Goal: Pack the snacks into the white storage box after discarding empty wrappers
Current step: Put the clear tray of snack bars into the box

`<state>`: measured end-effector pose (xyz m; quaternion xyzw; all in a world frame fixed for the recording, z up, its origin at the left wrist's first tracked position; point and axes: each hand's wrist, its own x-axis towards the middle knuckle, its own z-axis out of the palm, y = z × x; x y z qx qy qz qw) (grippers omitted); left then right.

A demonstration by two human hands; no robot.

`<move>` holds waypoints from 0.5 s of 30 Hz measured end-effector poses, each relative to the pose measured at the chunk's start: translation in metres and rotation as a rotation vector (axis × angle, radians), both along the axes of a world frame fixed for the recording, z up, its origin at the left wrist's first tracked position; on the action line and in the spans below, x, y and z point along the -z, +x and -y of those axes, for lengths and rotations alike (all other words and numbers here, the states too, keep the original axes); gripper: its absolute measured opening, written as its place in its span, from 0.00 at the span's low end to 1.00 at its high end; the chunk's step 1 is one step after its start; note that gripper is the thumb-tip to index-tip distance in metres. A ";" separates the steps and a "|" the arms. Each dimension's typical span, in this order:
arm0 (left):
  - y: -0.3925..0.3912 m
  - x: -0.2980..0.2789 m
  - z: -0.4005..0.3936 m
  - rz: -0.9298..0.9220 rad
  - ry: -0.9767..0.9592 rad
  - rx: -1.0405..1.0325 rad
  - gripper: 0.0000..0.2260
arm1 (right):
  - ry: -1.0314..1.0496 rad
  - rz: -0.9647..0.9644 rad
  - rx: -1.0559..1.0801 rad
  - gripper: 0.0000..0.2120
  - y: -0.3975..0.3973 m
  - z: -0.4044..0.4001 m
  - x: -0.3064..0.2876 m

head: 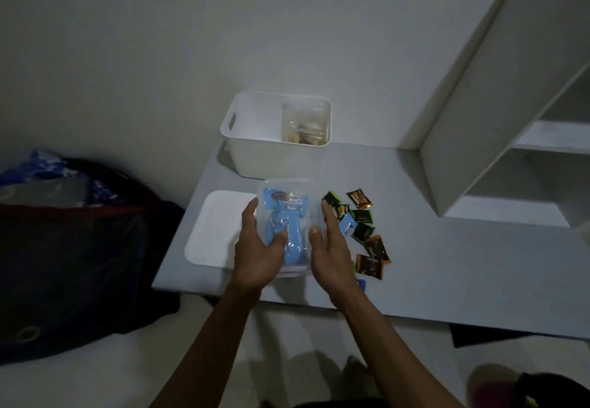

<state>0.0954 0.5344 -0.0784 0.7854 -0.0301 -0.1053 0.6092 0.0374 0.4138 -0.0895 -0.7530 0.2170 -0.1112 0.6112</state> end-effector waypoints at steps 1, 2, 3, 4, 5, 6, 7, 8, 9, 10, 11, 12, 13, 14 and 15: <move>0.007 -0.003 -0.005 -0.007 -0.014 0.006 0.33 | 0.002 0.011 0.005 0.25 0.006 -0.005 -0.004; 0.014 -0.008 -0.008 -0.008 -0.023 0.014 0.33 | 0.002 0.020 0.011 0.25 0.013 -0.008 -0.009; 0.022 -0.013 -0.010 -0.001 -0.035 0.024 0.33 | -0.001 0.022 0.020 0.25 0.020 -0.010 -0.014; 0.031 -0.019 -0.011 0.010 -0.048 0.033 0.33 | -0.004 0.029 0.029 0.25 0.029 -0.011 -0.019; 0.042 -0.024 -0.010 0.022 -0.062 0.041 0.32 | -0.017 0.036 0.040 0.25 0.040 -0.010 -0.025; 0.053 -0.031 -0.010 0.030 -0.075 0.048 0.32 | -0.033 0.050 0.049 0.24 0.052 -0.008 -0.031; 0.066 -0.038 -0.008 0.038 -0.079 0.051 0.32 | -0.054 0.065 0.059 0.24 0.066 -0.006 -0.037; 0.078 -0.047 -0.006 0.055 -0.078 0.050 0.31 | -0.073 0.083 0.065 0.24 0.080 -0.004 -0.043; 0.092 -0.054 -0.003 0.071 -0.076 0.049 0.31 | -0.085 0.098 0.070 0.24 0.094 -0.001 -0.049; 0.107 -0.061 -0.001 0.082 -0.081 0.044 0.31 | -0.093 0.112 0.073 0.23 0.109 0.002 -0.056; 0.124 -0.065 0.002 0.094 -0.088 0.040 0.31 | -0.093 0.124 0.077 0.24 0.124 0.005 -0.063; 0.141 -0.069 0.004 0.105 -0.095 0.040 0.32 | -0.085 0.133 0.085 0.24 0.140 0.008 -0.068; 0.159 -0.072 0.006 0.116 -0.094 0.043 0.32 | -0.074 0.147 0.093 0.24 0.156 0.012 -0.072; 0.177 -0.076 0.008 0.127 -0.090 0.048 0.32 | -0.067 0.164 0.094 0.24 0.172 0.015 -0.078; 0.194 -0.081 0.010 0.135 -0.088 0.052 0.32 | -0.059 0.180 0.091 0.24 0.189 0.018 -0.081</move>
